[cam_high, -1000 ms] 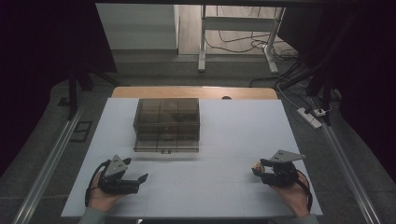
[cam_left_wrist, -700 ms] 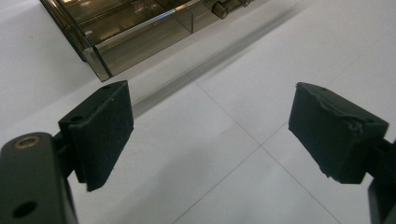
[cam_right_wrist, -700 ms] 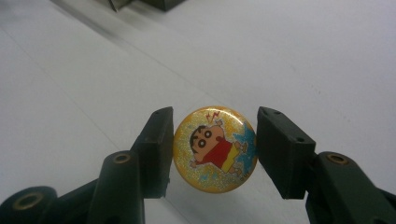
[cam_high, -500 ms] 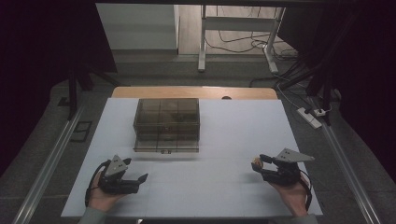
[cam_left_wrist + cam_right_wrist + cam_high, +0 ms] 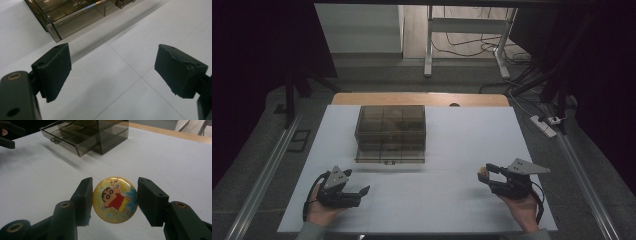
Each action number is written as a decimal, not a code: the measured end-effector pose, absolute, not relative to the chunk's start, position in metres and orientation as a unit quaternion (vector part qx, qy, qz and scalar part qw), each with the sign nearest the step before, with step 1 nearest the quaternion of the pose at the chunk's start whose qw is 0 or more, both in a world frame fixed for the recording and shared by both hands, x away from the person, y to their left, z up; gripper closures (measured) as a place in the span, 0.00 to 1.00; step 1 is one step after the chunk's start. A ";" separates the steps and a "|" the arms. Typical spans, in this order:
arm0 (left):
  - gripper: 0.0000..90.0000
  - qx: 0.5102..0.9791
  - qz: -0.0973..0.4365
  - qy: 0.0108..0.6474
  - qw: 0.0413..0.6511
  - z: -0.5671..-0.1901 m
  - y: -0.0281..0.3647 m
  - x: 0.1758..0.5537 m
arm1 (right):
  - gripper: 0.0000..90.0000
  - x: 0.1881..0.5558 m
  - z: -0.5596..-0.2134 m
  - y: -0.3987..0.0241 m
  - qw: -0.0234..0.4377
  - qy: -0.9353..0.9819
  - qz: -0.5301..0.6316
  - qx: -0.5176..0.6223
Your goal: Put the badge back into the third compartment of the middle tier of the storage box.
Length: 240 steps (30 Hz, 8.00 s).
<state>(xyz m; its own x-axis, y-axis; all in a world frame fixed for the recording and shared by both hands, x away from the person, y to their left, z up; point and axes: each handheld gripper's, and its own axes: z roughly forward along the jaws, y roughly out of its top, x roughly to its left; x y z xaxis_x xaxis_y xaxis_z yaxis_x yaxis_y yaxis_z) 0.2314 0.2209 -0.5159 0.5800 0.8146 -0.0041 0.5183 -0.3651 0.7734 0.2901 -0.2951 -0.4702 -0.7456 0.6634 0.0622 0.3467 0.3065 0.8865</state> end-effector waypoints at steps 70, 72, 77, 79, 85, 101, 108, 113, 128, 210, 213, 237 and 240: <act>0.16 0.799 0.196 0.421 0.382 -0.518 0.222 0.230 | 0.52 0.327 -0.452 -0.197 0.131 0.801 0.519 0.267; 0.16 0.800 0.196 0.421 0.381 -0.518 0.222 0.230 | 0.52 0.328 -0.452 -0.194 0.131 0.802 0.519 0.265; 0.16 0.800 0.196 0.421 0.381 -0.518 0.222 0.231 | 0.52 0.330 -0.452 -0.188 0.130 0.802 0.521 0.263; 0.16 0.800 0.196 0.421 0.381 -0.518 0.222 0.231 | 0.52 0.331 -0.452 -0.186 0.128 0.803 0.519 0.263; 0.16 0.799 0.196 0.421 0.381 -0.518 0.223 0.231 | 0.52 0.334 -0.453 -0.177 0.125 0.804 0.521 0.259; 0.16 0.799 0.198 0.422 0.381 -0.518 0.224 0.230 | 0.52 0.340 -0.455 -0.155 0.117 0.808 0.520 0.252; 0.16 0.798 0.199 0.422 0.382 -0.518 0.224 0.230 | 0.52 0.343 -0.456 -0.147 0.114 0.812 0.515 0.249; 0.16 0.798 0.199 0.423 0.381 -0.518 0.224 0.231 | 0.52 0.346 -0.458 -0.143 0.114 0.815 0.510 0.250; 0.16 0.799 0.197 0.422 0.381 -0.518 0.224 0.231 | 0.52 0.354 -0.455 -0.123 0.111 0.821 0.505 0.241; 0.16 0.801 0.196 0.421 0.378 -0.520 0.226 0.232 | 0.33 0.380 -0.461 -0.094 0.130 0.848 0.450 0.247; 0.16 0.801 0.196 0.421 0.378 -0.520 0.226 0.232 | 0.32 0.380 -0.462 -0.098 0.130 0.847 0.451 0.248; 0.16 0.800 0.196 0.424 0.377 -0.520 0.225 0.231 | 0.30 0.358 -0.464 -0.153 0.146 0.839 0.456 0.258; 0.16 0.800 0.196 0.423 0.377 -0.520 0.225 0.231 | 0.29 0.354 -0.464 -0.163 0.150 0.839 0.453 0.260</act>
